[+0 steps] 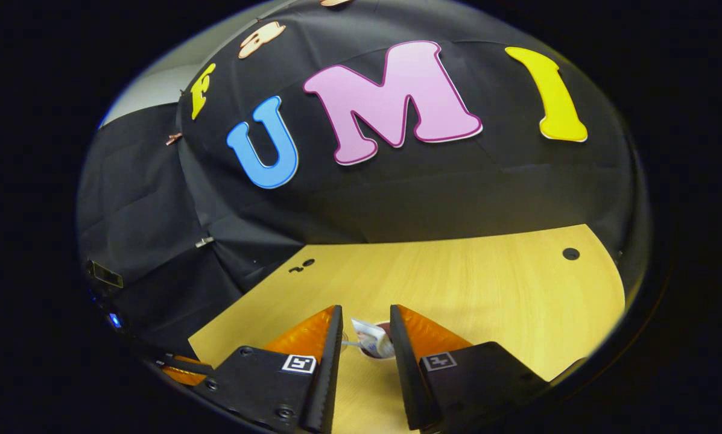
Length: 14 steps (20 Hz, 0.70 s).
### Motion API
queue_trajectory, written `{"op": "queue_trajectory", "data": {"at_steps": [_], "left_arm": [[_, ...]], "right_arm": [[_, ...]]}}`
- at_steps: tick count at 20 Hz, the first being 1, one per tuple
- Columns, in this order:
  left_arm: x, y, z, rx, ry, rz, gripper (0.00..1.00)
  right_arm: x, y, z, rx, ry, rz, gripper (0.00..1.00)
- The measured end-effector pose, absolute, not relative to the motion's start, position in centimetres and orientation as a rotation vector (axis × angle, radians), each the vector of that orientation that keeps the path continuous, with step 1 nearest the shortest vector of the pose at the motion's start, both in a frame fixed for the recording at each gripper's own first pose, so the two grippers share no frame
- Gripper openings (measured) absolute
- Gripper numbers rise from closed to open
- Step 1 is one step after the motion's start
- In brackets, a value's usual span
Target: Put the toothbrush and toothpaste on the desktop into the cup, then pick up the cup and place it on the coaster on the desktop.
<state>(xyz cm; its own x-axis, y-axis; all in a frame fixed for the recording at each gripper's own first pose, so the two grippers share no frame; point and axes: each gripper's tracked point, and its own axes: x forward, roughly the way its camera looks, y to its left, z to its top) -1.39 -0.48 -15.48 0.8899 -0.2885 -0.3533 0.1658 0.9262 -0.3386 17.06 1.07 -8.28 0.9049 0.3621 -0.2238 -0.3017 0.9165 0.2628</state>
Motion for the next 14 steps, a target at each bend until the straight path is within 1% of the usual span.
{"op": "queue_trajectory", "data": {"at_steps": [1,2,6,10,14], "left_arm": [[-1.4,-0.5,-15.2,-0.308,0.403,-0.242,0.68],[-1.3,-0.5,-14.9,-0.31,0.399,-0.243,0.68],[-1.3,0.0,-14.7,-0.319,0.391,-0.238,0.68],[-1.5,0.6,-14.7,-0.306,0.393,-0.234,0.68],[-1.6,1.4,-15.1,-0.289,0.398,-0.222,0.68]], "right_arm": [[16.7,0.5,-9.0,0.214,0.303,0.33,0.38],[16.4,0.1,-9.4,0.205,0.329,0.32,0.48],[15.1,0.0,-12.4,0.152,0.472,0.329,0.49],[13.9,-0.3,-16.3,0.044,0.618,0.338,0.5],[13.7,-0.7,-19.3,-0.052,0.723,0.353,0.5]]}}
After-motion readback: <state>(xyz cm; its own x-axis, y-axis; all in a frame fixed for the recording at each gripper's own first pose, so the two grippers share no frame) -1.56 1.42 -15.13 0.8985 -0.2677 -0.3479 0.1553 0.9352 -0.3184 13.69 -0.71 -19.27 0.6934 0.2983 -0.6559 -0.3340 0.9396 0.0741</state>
